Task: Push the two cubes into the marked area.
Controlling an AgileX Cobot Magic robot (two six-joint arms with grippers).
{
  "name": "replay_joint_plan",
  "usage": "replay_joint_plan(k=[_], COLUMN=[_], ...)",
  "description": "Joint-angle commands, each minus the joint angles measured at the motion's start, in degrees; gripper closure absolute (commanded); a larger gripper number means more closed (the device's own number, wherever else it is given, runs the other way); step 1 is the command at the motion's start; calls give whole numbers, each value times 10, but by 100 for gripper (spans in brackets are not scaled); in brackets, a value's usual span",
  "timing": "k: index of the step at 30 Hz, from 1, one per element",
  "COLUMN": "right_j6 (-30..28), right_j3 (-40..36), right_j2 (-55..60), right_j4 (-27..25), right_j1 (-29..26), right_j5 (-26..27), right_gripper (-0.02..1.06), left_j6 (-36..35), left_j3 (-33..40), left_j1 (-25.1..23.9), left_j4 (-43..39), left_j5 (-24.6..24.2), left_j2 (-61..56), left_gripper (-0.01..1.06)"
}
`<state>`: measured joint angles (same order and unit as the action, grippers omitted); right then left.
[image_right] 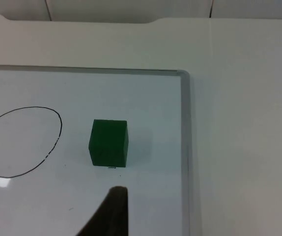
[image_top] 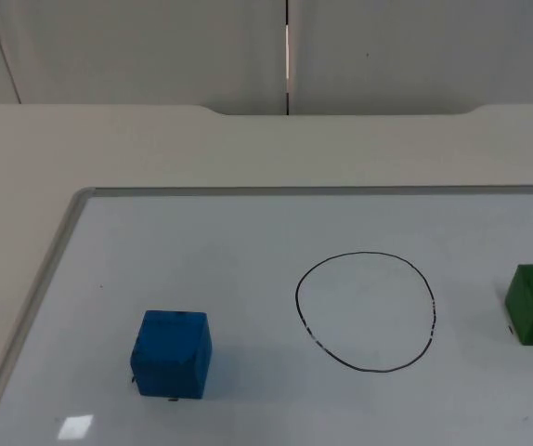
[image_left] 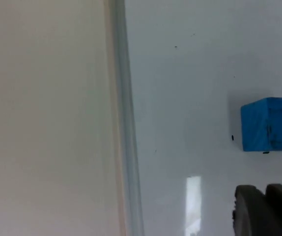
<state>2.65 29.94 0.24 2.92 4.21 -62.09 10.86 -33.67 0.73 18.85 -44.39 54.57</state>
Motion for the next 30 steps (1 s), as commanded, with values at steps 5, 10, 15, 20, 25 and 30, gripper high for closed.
replay_joint_plan(k=[5, 10, 15, 20, 25, 30], right_j6=[-5, -5, -5, -5, -5, -5], right_j3=[-4, -4, -4, -4, -4, -4], right_j2=[-2, -2, -2, -2, -2, -2], right_j4=[0, 0, 0, 0, 0, 0], right_j1=[-4, -4, -4, -4, -4, -4], right_j5=[3, 3, 3, 3, 3, 3], right_gripper=[0, 0, 0, 0, 0, 0], left_j6=[34, 35, 63, 73, 74, 74], left_j3=[-4, -3, 9, 52, 100, 109], left_j1=[-2, -2, -1, 0, 0, 0], left_j4=[46, 65, 101, 126, 137, 138], left_j5=[35, 58, 69, 115, 140, 142], left_j2=[34, 63, 88, 95, 95, 95], left_gripper=[105, 105, 105, 105, 105, 105])
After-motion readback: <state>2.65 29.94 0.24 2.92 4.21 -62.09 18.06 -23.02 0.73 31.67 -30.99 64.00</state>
